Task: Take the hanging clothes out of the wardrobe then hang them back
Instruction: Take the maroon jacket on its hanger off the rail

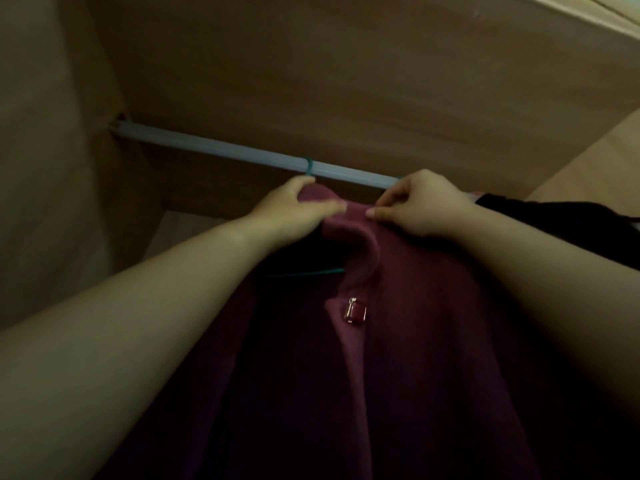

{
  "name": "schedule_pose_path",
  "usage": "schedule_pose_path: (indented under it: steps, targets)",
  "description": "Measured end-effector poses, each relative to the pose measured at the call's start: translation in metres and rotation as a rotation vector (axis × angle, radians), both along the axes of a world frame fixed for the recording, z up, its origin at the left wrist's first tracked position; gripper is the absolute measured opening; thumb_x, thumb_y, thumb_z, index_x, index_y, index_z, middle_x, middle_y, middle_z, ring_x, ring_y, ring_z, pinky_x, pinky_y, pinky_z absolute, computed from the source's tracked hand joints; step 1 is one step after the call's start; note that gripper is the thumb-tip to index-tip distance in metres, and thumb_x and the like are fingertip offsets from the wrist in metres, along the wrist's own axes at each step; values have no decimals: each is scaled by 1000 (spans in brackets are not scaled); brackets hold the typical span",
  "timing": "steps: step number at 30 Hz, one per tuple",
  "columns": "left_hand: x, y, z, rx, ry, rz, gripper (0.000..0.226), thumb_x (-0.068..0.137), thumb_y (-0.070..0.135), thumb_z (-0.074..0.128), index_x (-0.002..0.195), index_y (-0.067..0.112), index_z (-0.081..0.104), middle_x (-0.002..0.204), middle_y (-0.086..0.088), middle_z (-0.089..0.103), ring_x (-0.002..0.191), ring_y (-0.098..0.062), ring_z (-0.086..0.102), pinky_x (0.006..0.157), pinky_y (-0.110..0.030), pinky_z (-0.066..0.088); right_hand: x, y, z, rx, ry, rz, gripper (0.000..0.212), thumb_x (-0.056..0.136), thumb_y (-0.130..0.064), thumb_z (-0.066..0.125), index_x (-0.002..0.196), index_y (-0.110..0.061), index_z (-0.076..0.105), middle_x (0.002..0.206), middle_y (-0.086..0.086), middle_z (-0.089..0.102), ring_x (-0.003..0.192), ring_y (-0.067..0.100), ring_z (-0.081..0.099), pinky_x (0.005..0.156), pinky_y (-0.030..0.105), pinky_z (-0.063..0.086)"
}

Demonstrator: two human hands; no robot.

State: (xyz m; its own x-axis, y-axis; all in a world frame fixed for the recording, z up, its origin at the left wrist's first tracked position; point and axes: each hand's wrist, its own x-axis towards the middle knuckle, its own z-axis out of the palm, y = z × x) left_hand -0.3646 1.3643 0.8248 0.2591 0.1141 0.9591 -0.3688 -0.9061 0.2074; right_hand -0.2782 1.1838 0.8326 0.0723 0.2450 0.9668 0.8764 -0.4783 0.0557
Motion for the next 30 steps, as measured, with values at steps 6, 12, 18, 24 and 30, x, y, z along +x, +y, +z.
schedule_pose_path:
  steps: [6,12,18,24,30]
  targets:
    - [25,40,-34,244,-76,353,74,84,40,65,147,29,27,154,-8,23,140,-23,26,113,-27,21,15,19,-5,52,-55,-71,22,83,-47,63,90,-27,70,76,-8,62,81,15,62,73,28,50]
    - [37,48,-46,244,-47,357,63,94,42,48,149,33,18,158,-2,13,143,-21,17,115,-32,18,8,34,-4,24,-87,-91,24,87,-40,61,104,-24,67,89,-5,62,85,14,58,74,27,47]
    - [38,44,-48,182,7,267,60,94,51,35,148,32,18,159,0,9,145,-17,8,118,-33,8,6,48,-4,37,-82,-79,34,86,-45,61,114,-26,64,109,-2,67,100,19,60,79,28,46]
    - [39,43,-59,240,38,477,63,91,60,23,148,41,4,159,8,-3,145,-16,2,115,-56,12,6,50,2,155,2,-7,22,83,-41,64,104,-35,67,102,-6,68,95,16,62,74,27,47]
    - [38,35,-41,244,10,391,61,90,61,22,147,44,7,159,7,1,145,-18,3,114,-55,16,-6,40,17,242,-95,-50,19,86,-32,63,104,-35,68,105,-4,68,98,19,62,73,27,45]
